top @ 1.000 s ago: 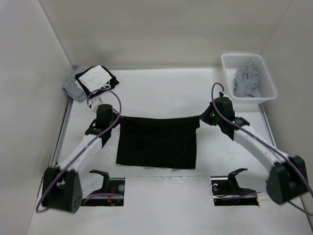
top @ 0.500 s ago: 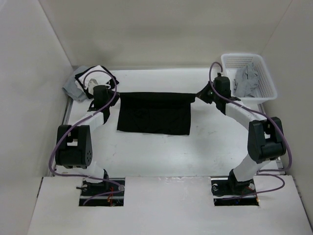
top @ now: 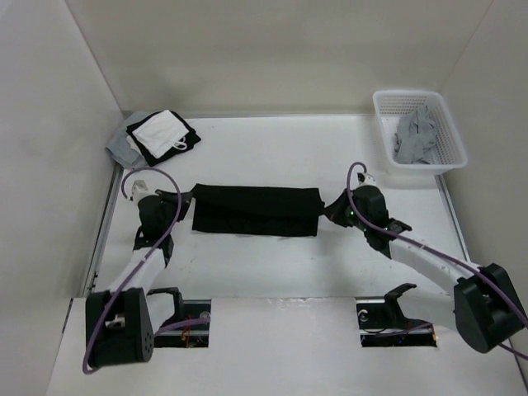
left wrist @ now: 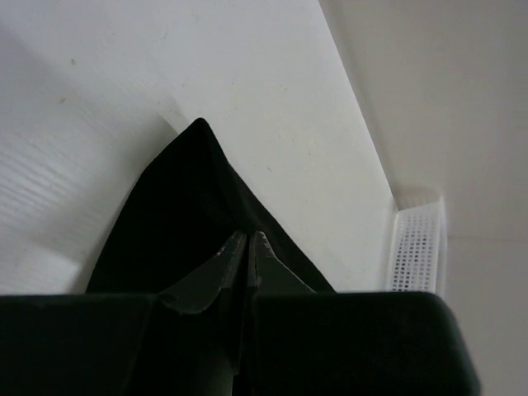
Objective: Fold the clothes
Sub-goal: Fold the tank top
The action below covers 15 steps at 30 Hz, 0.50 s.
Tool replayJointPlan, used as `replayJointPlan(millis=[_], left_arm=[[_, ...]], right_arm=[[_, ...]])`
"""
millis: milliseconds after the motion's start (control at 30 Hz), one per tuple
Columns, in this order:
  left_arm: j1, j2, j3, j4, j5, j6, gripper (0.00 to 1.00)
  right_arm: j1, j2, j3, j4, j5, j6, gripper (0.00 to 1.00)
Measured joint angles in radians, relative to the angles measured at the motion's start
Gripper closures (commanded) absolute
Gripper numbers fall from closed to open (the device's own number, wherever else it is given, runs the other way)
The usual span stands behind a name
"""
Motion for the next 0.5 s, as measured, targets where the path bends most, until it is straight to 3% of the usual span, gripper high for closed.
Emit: replayJointPlan(millis=[267,500], left_arm=[[0.153,-0.32,-0.208,-0.077,0.126,-0.043,0.98],[0.124,-0.309,-0.112,-0.094,0.179,-0.133,1.0]], right_arm=[[0.072,-0.145,-0.186,-0.059,0.071,0.056,0.98],[0.062,-0.219,-0.11,-0.132,0.072,0.054,0.99]])
